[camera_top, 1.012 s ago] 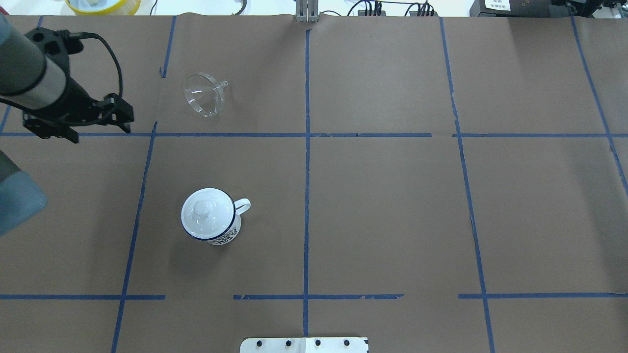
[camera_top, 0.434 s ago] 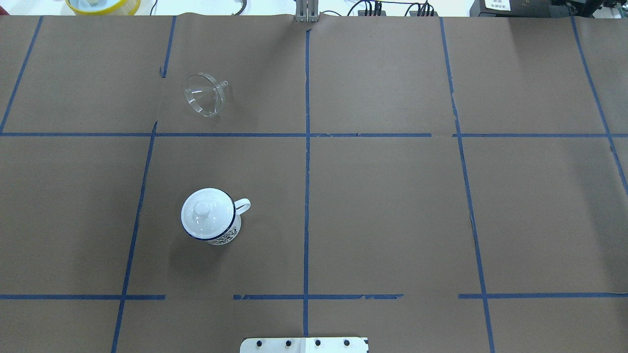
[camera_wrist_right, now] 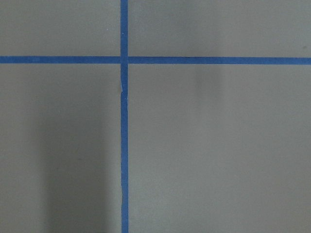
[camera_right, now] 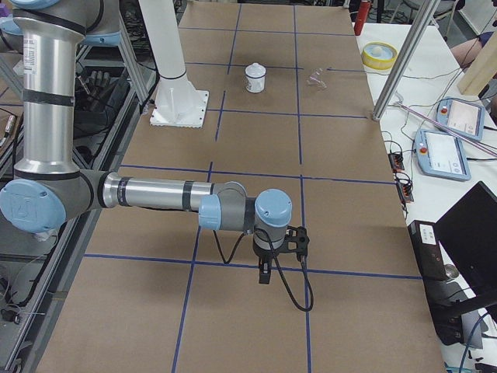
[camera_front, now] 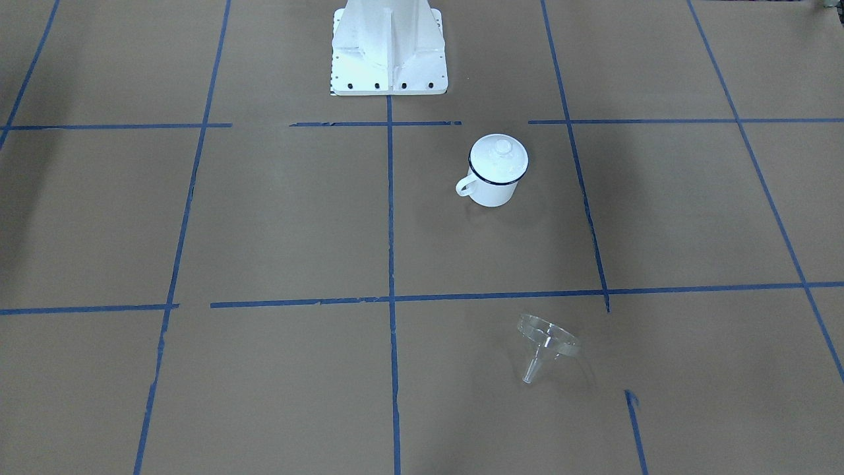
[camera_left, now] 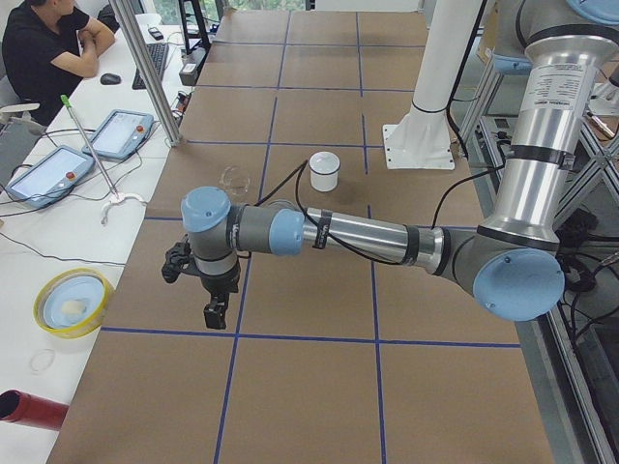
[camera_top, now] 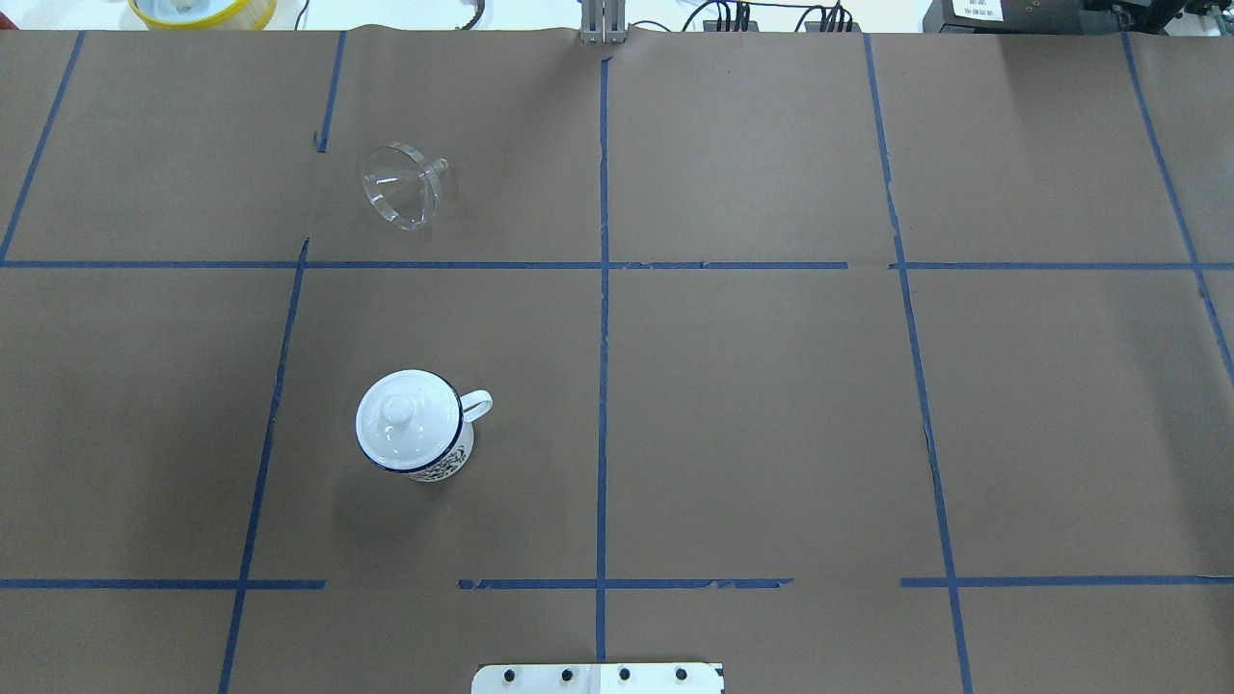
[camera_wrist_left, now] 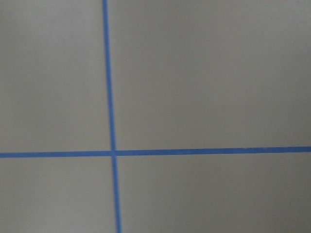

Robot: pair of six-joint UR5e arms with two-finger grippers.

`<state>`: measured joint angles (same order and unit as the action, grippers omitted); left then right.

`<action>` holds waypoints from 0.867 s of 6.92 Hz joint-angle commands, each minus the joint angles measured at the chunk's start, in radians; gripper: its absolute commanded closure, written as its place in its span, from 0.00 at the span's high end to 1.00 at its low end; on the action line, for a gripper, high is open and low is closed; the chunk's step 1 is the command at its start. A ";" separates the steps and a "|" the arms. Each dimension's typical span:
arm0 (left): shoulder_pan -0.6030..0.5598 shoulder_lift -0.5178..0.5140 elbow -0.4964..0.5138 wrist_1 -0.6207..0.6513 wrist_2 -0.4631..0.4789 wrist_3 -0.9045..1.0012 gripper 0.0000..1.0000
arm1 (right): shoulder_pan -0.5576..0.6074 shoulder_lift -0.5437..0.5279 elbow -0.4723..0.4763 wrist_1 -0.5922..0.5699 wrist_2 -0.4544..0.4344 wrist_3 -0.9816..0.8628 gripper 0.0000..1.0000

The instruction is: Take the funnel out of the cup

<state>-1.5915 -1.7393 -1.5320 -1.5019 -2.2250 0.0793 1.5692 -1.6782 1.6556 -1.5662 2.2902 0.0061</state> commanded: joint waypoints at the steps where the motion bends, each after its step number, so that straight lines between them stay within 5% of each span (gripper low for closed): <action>1: -0.018 0.006 0.036 -0.012 -0.083 0.020 1.00 | 0.000 0.000 0.001 0.000 0.000 0.000 1.00; 6: -0.018 0.072 -0.016 -0.015 -0.088 0.017 1.00 | 0.000 0.000 0.000 0.000 0.000 0.000 1.00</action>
<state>-1.6093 -1.6980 -1.5330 -1.5156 -2.3122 0.0975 1.5693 -1.6782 1.6560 -1.5662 2.2902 0.0061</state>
